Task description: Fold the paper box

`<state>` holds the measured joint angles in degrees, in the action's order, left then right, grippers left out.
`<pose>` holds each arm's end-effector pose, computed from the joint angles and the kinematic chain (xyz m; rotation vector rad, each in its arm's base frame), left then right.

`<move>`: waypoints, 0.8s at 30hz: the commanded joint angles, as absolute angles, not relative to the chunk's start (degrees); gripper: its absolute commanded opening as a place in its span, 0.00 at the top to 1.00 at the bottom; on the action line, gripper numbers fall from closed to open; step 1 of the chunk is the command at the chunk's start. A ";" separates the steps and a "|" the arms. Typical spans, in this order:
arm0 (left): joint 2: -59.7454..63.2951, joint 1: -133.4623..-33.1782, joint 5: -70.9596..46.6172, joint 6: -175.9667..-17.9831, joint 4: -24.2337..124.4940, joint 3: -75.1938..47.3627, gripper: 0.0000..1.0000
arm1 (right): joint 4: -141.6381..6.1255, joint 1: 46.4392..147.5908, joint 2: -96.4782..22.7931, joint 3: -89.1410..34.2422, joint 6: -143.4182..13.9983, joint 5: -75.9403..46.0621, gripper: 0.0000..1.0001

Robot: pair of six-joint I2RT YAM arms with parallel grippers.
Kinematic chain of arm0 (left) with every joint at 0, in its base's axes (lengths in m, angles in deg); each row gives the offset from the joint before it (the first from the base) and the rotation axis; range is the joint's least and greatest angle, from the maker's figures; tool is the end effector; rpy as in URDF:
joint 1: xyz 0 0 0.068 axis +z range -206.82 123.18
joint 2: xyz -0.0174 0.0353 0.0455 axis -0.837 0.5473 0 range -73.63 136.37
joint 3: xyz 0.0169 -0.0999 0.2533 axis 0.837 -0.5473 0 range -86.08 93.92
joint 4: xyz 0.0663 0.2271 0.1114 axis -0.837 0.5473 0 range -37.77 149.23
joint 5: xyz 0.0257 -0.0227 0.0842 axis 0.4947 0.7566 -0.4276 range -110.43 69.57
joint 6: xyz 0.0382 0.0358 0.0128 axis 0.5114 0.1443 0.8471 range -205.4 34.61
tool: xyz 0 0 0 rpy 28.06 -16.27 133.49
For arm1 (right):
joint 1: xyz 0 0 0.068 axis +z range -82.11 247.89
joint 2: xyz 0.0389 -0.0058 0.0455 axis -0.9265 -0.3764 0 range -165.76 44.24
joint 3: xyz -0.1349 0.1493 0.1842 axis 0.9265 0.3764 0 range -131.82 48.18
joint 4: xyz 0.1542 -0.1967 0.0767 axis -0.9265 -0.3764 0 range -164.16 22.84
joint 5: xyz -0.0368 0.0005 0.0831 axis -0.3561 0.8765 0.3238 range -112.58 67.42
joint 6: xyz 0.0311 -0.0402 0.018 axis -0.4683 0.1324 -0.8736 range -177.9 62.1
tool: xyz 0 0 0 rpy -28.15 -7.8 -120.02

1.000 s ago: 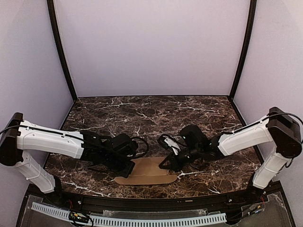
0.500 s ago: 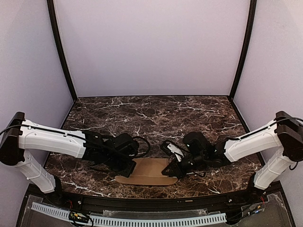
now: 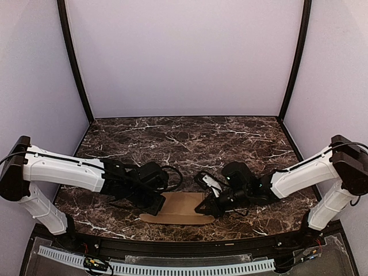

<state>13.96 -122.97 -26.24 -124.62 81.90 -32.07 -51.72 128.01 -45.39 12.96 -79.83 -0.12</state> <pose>0.1227 -0.2688 0.1940 0.6072 2.6789 -0.4352 0.1341 0.2607 0.1459 -1.0291 2.2573 1.1441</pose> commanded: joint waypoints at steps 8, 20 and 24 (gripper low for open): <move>15.94 -123.09 -26.50 -122.73 85.37 -30.95 0.96 | -60.87 128.87 -44.23 10.29 -79.40 -5.90 1.00; 10.67 -123.09 -34.43 -118.20 91.75 -23.22 0.68 | -64.05 128.62 -37.94 5.67 -78.58 -8.39 1.00; 8.77 -123.05 -37.12 -118.11 95.67 -21.80 0.63 | -65.18 128.61 -34.03 7.28 -78.82 -10.40 0.97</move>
<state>12.26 -122.99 -33.21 -119.24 89.31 -23.45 -63.24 128.53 -37.67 6.71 -79.37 -7.64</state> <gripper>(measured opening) 0.348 0.002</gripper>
